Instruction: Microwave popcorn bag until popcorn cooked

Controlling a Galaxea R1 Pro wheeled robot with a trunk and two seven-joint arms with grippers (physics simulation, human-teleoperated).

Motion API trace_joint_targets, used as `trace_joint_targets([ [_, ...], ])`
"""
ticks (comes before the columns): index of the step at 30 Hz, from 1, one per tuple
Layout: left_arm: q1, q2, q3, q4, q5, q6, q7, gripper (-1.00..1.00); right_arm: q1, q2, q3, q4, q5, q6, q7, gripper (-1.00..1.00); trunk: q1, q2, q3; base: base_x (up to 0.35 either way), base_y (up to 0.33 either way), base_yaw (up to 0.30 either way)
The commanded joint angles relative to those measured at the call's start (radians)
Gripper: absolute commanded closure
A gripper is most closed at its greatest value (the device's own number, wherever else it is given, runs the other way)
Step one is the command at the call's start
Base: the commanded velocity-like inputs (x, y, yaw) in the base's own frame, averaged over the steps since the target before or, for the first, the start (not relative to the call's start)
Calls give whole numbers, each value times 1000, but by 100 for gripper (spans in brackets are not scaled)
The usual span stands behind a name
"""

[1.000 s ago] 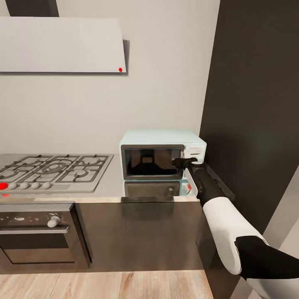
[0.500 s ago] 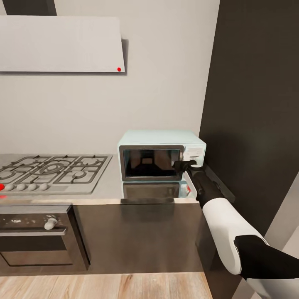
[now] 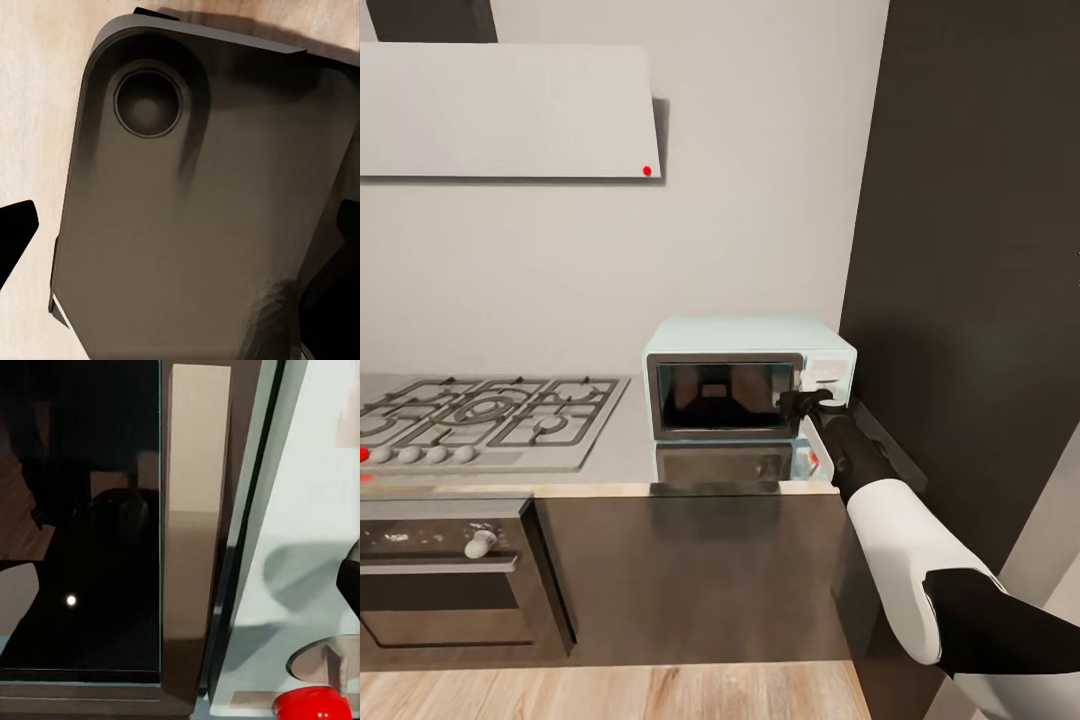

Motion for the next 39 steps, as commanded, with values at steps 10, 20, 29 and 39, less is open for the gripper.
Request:
trace_joint_targets([
  [10,0,0,0,0,7,-2,-1,-100,-9,0,4,-3,-1,4,-4,100,7,0,-1,3,0,0],
  [20,0,0,0,0,7,-2,-1,-100,-9,1,4,-3,-1,4,-5,100,7,0,-1,0,0,0],
  [29,0,0,0,0,7,-2,-1,-100,-9,7,6,-3,1,5,-25,100,7,0,-1,0,0,0],
  [39,0,0,0,0,7,-2,-1,-100,-9,9,6,-3,-1,5,-26,100,7,0,-1,-20,4,0],
])
